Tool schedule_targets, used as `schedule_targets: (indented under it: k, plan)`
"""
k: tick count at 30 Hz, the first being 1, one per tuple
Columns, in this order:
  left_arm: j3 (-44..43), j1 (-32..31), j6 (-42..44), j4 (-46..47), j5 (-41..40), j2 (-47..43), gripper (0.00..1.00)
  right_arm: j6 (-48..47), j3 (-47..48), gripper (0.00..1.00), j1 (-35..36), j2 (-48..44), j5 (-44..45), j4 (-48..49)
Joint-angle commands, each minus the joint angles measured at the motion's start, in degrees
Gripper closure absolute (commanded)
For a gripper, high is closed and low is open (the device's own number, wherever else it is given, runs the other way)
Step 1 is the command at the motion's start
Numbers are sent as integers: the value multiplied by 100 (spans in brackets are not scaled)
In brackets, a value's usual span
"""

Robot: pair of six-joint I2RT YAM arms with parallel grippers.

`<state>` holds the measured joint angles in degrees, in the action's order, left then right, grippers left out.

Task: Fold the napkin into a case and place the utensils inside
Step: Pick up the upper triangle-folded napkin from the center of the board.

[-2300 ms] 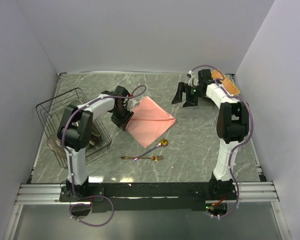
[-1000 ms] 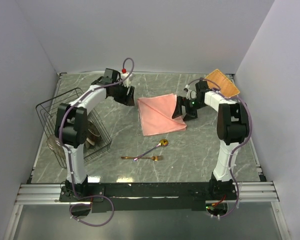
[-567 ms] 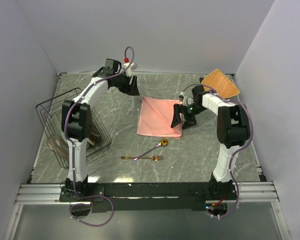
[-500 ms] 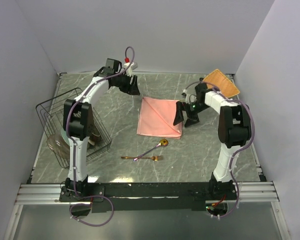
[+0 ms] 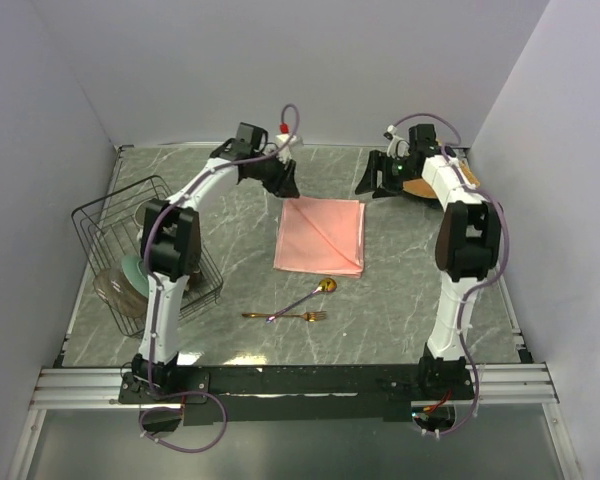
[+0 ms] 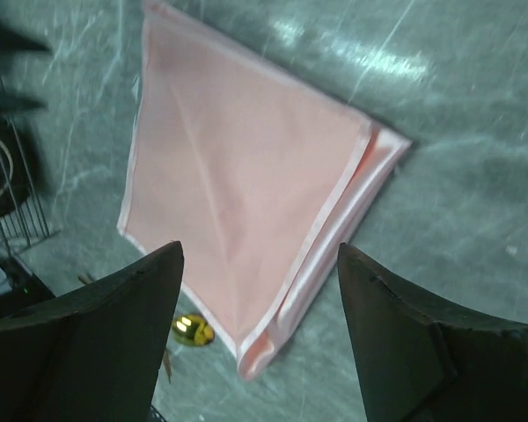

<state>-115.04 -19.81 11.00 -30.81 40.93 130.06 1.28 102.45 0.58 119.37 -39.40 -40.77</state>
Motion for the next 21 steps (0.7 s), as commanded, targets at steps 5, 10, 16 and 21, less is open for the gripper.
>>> schedule_targets:
  k: [5, 10, 16, 21]
  plan:
    - [-35, -830, 420, 435, 196, 72, 54, 601, 723, 29, -14, 824, 107, 693]
    - [-89, -1147, 631, 330, -49, 327, 55, 619, 627, 29, -23, 1018, 266, 1001]
    - [26, -1279, 543, 488, -208, 450, 57, 751, 820, 28, -23, 1351, 336, 1274]
    - [0, -1358, 622, 365, -375, 626, 59, 900, 960, 27, -23, 1606, 301, 1160]
